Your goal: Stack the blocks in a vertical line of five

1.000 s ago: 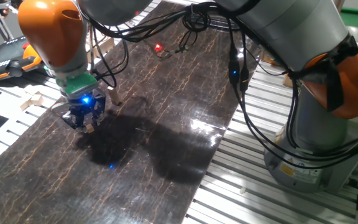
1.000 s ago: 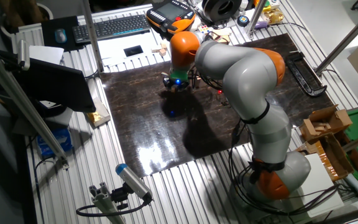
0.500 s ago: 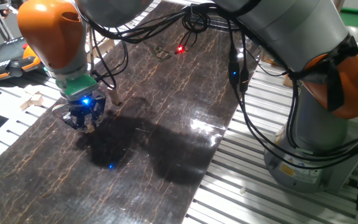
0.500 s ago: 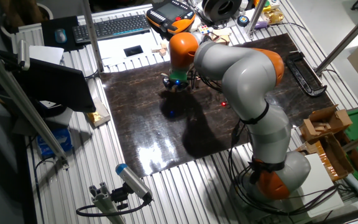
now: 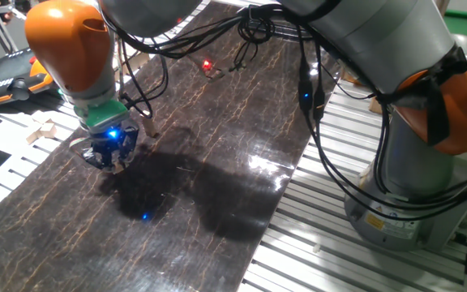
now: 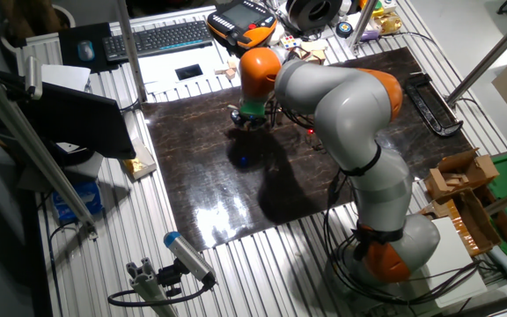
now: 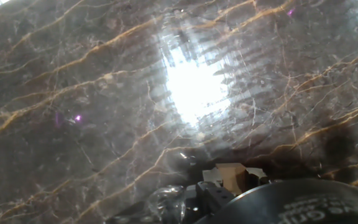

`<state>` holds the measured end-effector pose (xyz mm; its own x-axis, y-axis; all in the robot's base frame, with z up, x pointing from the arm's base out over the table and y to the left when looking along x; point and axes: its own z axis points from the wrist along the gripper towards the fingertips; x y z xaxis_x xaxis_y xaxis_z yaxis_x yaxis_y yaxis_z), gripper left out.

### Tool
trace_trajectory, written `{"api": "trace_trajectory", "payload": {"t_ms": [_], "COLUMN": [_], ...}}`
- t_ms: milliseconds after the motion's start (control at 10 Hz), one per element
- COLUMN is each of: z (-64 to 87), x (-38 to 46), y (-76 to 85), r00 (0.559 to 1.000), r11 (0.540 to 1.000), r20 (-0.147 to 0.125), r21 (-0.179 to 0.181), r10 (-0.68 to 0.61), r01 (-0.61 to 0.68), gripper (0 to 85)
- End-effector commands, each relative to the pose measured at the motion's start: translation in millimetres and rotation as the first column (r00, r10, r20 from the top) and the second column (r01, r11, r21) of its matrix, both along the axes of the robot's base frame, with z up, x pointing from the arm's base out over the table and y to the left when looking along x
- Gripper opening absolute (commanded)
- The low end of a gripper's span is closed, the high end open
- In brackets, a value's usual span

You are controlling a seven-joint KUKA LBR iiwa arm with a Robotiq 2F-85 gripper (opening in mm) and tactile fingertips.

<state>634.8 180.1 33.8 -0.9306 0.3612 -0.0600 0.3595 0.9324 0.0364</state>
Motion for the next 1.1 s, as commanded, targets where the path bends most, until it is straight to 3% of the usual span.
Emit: {"api": "trace_trajectory", "payload": {"t_ms": [0, 200, 600, 1000], "z": [1.7, 11.5, 47.4, 77.3], "x": [0.8, -0.6, -2.1, 2.4], "y": [-0.9, -4.4, -26.0, -54.4], "r00": [1.0, 1.0, 0.996, 0.988], "r11": [1.0, 0.999, 0.993, 0.987], "r20": [-0.001, -0.001, -0.023, -0.047], "r21": [-0.001, -0.021, -0.069, -0.064], "r10": [0.009, 0.024, 0.09, 0.145], "r01": [-0.009, -0.024, -0.091, -0.148], "gripper": [1.0, 1.0, 1.0, 1.0]}}
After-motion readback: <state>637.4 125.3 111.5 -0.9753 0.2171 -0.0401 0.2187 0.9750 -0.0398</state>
